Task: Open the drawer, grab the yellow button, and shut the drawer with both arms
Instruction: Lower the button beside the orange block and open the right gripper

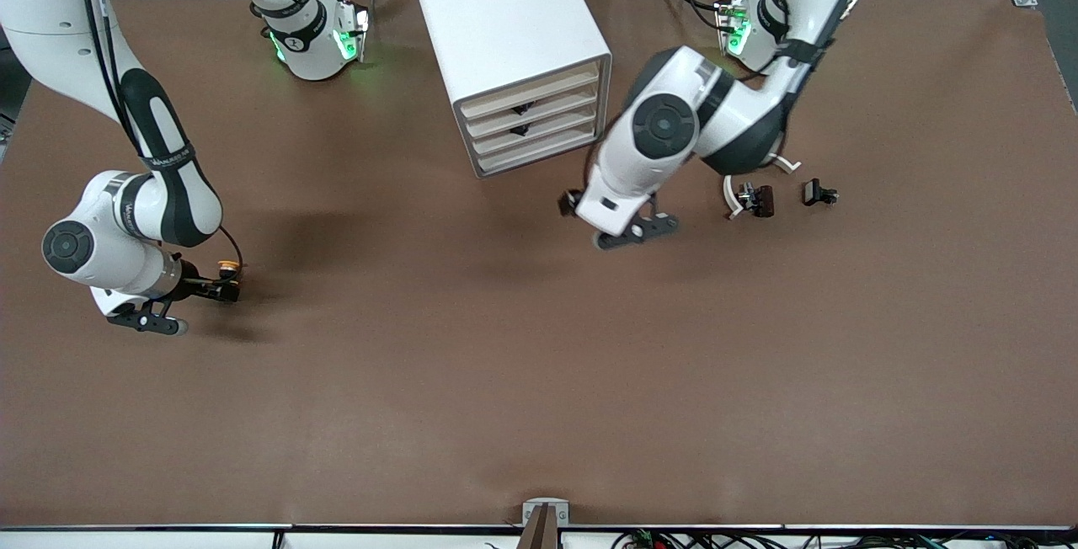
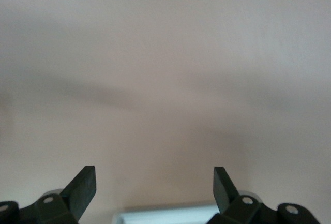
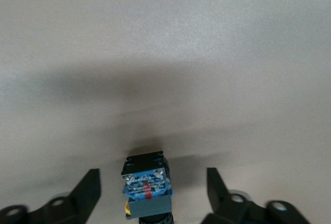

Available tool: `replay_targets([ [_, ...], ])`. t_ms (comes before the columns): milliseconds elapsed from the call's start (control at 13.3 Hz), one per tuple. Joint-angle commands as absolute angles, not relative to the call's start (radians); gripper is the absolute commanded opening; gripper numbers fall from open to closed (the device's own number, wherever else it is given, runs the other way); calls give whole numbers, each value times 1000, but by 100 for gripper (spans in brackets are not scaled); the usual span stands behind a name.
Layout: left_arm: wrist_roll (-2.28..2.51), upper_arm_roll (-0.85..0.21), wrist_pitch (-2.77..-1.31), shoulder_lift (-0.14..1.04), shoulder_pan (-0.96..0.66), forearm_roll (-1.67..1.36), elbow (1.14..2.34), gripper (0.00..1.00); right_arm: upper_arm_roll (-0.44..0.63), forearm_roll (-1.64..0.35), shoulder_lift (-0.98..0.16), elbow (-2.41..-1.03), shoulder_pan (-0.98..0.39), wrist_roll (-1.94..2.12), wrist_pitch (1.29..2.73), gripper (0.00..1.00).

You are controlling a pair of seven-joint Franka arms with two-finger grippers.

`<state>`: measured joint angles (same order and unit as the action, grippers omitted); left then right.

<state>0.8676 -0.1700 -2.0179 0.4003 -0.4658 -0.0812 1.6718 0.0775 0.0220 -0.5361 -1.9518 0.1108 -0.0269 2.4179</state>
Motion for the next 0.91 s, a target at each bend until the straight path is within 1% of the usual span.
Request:
replay_targets([
  [0, 844, -179, -2006, 384, -384, 18, 1657, 100, 58, 28, -497, -1889, 120, -29, 2297, 100],
  [75, 806, -181, -1993, 364, -338, 32, 1651, 100, 55, 28, -477, -1852, 118, -28, 2220, 100],
  [226, 650, -181, -1936, 351, -266, 31, 1593, 100, 54, 28, -457, -1743, 104, -28, 2043, 100],
  [377, 502, -181, -1841, 354, -180, 32, 1482, 100, 54, 29, -457, -1628, 94, -26, 1883, 100],
  [453, 473, -179, -1798, 351, -151, 34, 1454, 100, 52, 28, -456, -1590, 91, -25, 1832, 100],
  [528, 454, -179, -1754, 333, -115, 38, 1447, 100, 52, 29, -446, -1557, 83, -20, 1788, 100],
  [830, 258, -183, -1712, 223, 18, 38, 1447, 100, 52, 38, -405, -1404, 57, 47, 1600, 100],
])
